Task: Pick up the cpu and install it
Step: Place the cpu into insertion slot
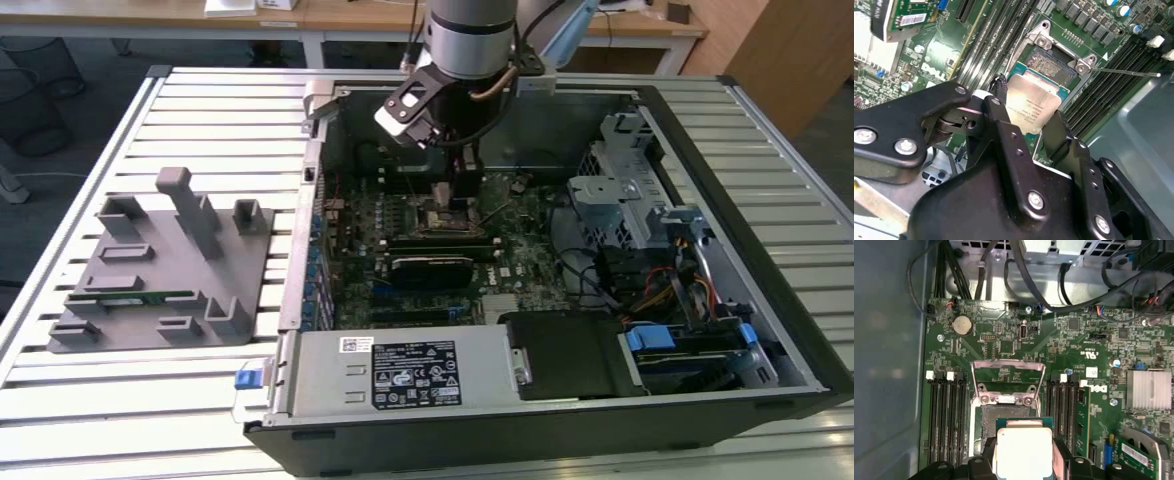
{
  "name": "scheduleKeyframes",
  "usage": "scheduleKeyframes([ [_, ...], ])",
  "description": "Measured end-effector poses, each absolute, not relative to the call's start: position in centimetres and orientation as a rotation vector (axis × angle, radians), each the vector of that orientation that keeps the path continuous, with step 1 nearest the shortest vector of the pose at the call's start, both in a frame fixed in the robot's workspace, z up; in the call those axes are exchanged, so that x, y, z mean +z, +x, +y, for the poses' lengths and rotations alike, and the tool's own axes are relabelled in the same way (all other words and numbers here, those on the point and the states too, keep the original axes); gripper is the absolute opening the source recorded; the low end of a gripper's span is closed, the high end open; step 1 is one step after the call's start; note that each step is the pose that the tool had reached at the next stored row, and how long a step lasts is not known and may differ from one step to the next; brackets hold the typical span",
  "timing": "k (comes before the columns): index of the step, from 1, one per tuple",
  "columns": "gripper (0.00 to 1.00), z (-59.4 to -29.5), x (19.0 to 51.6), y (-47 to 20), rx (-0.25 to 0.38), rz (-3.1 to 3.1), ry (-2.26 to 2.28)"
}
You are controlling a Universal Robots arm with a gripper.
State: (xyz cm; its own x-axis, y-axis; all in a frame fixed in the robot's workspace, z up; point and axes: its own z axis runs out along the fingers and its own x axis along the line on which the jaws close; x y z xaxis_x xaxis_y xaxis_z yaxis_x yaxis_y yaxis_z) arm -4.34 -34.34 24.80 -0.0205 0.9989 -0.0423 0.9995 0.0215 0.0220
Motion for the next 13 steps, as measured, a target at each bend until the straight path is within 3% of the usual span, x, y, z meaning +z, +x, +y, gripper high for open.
scheduleKeyframes([
  [13, 0.53, -33.7, 22.9, -4.4, -0.022, 2.206, 2.172],
])
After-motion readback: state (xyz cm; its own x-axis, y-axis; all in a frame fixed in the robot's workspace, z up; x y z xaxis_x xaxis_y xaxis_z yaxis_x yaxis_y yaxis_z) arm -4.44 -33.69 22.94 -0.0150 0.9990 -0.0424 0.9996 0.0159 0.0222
